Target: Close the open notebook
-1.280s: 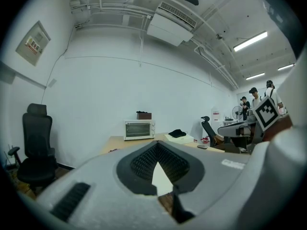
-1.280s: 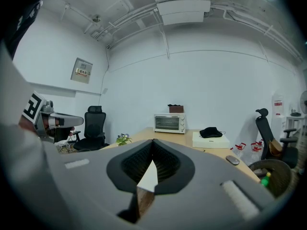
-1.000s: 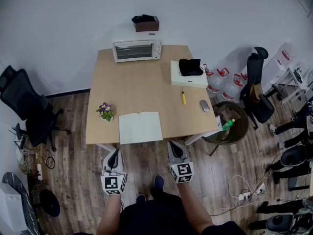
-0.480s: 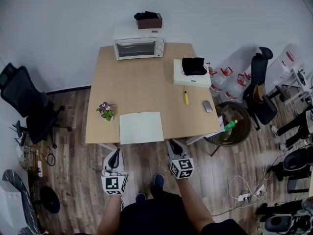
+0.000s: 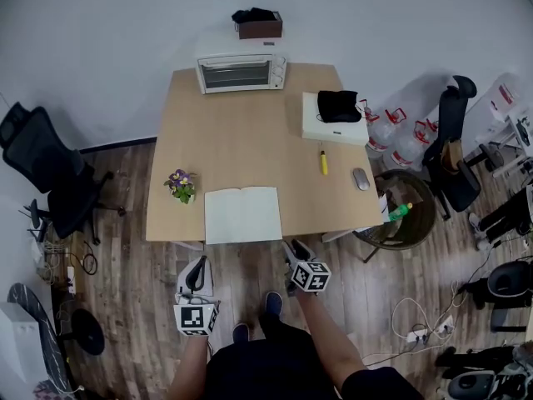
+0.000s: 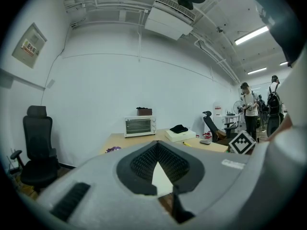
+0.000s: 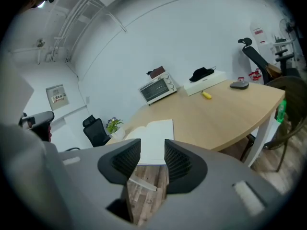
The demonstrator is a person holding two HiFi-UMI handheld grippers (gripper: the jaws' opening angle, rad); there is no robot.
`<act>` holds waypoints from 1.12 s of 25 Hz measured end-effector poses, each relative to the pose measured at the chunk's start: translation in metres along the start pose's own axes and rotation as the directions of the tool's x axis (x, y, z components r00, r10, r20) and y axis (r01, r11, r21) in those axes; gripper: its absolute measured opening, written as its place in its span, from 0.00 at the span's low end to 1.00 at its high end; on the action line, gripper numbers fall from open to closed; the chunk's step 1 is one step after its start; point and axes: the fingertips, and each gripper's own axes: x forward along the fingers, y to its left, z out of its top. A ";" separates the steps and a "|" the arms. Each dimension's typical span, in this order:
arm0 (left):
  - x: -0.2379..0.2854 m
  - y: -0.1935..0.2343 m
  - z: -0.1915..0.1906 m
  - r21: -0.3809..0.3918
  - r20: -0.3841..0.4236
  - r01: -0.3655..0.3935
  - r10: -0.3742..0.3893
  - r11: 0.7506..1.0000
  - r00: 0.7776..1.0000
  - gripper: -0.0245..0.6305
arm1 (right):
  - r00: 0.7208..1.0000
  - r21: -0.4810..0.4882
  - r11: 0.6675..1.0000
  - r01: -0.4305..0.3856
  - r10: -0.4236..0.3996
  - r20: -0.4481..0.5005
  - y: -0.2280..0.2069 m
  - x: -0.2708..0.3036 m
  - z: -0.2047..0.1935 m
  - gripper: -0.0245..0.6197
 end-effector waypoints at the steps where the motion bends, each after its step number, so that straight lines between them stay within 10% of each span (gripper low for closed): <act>1: 0.001 -0.001 0.000 0.001 -0.002 0.001 -0.001 1.000 1.000 0.03 | 1.000 0.009 1.000 -0.006 0.006 -0.014 -0.003 0.006 -0.005 0.30; 28: 0.000 0.000 -0.021 -0.019 -0.059 -0.031 0.029 0.999 0.998 0.03 | 0.989 0.250 0.968 0.004 0.034 -0.147 -0.045 0.073 -0.065 0.37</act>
